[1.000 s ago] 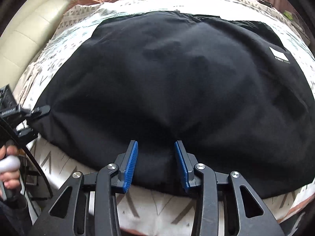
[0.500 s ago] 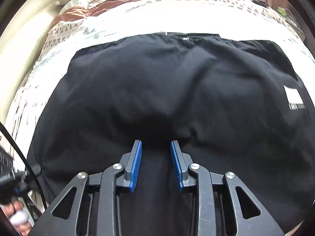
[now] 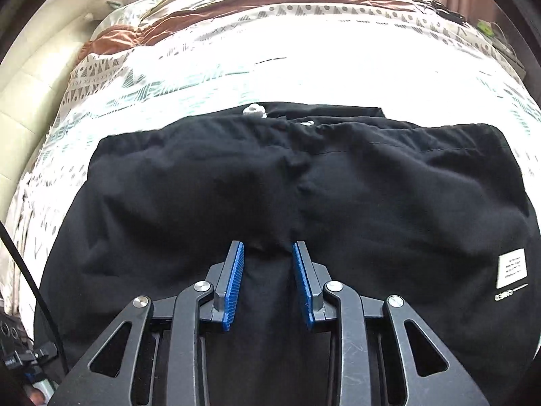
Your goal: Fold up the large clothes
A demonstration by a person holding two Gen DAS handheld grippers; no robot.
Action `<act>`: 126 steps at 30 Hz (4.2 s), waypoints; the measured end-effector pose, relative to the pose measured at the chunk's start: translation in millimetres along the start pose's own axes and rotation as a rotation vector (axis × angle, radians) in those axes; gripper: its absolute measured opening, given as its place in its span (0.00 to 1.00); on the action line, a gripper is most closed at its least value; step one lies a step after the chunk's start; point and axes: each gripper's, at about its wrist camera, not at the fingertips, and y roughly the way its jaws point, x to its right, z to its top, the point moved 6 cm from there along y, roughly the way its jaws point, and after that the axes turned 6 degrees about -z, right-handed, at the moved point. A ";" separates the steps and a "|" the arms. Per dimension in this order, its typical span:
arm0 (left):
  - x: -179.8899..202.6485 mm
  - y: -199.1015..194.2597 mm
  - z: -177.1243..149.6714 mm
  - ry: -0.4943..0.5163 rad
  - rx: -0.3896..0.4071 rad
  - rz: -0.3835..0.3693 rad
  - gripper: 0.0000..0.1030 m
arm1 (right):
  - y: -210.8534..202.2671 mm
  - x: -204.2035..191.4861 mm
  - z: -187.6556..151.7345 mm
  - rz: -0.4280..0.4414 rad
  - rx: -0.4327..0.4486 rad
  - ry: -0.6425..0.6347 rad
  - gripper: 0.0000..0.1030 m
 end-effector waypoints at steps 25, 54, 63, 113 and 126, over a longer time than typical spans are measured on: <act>136.9 -5.6 -8.6 0.270 0.005 -0.169 0.15 | -139.8 67.4 -157.5 0.282 0.109 0.172 0.42; 286.1 91.0 -91.5 0.644 -0.219 -0.139 0.15 | -153.5 201.9 -217.8 0.239 0.175 0.505 0.58; 310.5 164.4 -142.2 0.694 -0.353 -0.135 0.15 | -195.7 253.0 -271.1 0.214 0.241 0.591 0.58; 108.7 110.6 -73.7 0.436 -0.217 0.187 0.65 | -173.9 234.8 -241.4 0.240 0.213 0.507 0.02; 117.2 156.7 -100.2 0.484 -0.287 0.191 0.65 | -169.1 256.2 -255.6 0.344 0.184 0.564 0.04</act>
